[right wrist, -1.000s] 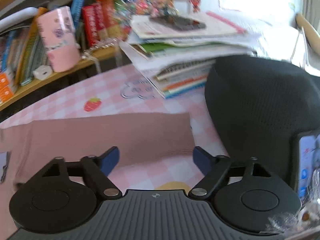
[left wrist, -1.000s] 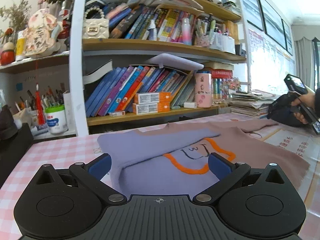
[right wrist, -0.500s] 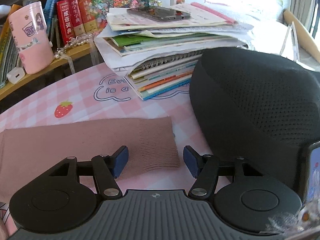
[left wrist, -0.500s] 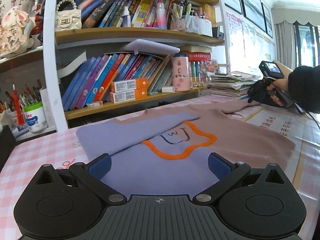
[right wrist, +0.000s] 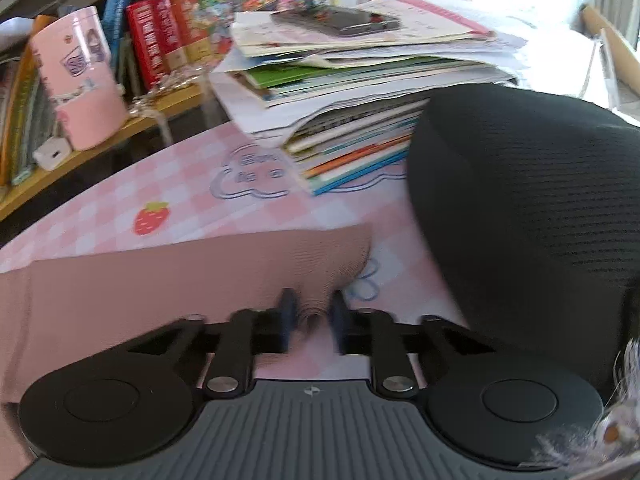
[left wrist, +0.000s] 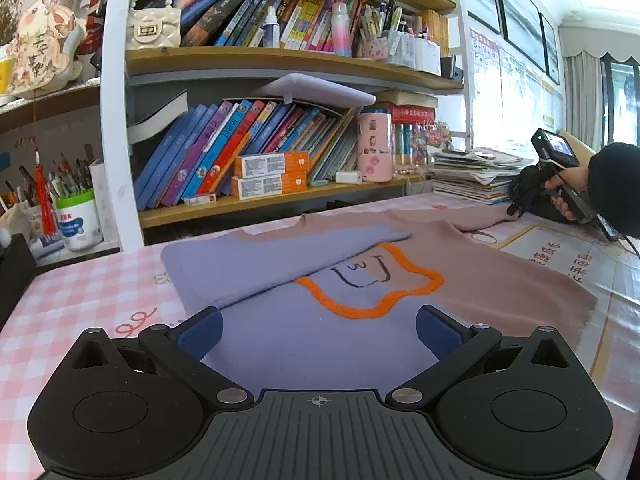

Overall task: Fold clothes
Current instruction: 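Lift the mauve sleeve with the right gripper, fold it across the front, release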

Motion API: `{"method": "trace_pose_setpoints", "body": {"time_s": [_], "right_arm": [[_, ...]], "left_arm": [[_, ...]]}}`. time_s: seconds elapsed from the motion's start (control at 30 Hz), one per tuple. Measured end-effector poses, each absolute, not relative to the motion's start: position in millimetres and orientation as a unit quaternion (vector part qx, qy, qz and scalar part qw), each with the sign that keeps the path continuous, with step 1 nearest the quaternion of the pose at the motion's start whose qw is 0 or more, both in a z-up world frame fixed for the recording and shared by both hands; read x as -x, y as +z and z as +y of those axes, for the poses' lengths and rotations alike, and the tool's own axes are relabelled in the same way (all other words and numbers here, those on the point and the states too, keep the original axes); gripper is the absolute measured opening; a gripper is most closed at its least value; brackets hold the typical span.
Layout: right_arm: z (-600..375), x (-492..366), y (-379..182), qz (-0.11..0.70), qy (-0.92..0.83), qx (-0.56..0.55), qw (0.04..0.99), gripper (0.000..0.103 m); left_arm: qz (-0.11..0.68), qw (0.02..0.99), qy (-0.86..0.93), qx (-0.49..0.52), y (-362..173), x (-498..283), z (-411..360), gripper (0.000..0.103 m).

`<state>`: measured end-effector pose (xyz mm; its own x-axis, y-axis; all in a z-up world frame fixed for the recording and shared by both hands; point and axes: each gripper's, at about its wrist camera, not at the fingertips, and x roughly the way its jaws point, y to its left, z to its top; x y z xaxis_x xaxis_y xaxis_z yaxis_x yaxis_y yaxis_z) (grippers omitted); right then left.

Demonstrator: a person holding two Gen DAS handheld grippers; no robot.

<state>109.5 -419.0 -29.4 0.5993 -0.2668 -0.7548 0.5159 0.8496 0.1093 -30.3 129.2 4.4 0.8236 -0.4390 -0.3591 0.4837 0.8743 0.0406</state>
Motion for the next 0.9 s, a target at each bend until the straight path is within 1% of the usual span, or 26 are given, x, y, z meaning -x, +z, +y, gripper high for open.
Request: {"method": "trace_pose_setpoints", "body": {"time_s": [0.17,0.3,0.67,0.77,0.9], "right_arm": [[-398,-108,-3,0.357,-0.197,-0.157,0.900,0.011],[-363,-110,33,0.326,-0.140,-0.142,0.924,0.011],[-200,-122,122,0.248,0.074,-0.077,0.963,0.011],[-157,-130,138,0.237,0.121,-0.061,0.962,0.011],[-106,-140,146,0.234,0.168,-0.040,0.957,0.011]], "left_arm": [[0.168,0.953,-0.244,-0.065,4,32,130,0.103],[0.165,0.953,-0.245,-0.067,5,33,129,0.103],[0.163,0.953,-0.249,-0.054,5,32,133,0.103],[0.162,0.953,-0.251,-0.054,6,33,133,0.103],[0.159,0.953,-0.252,-0.058,6,34,132,0.103]]}}
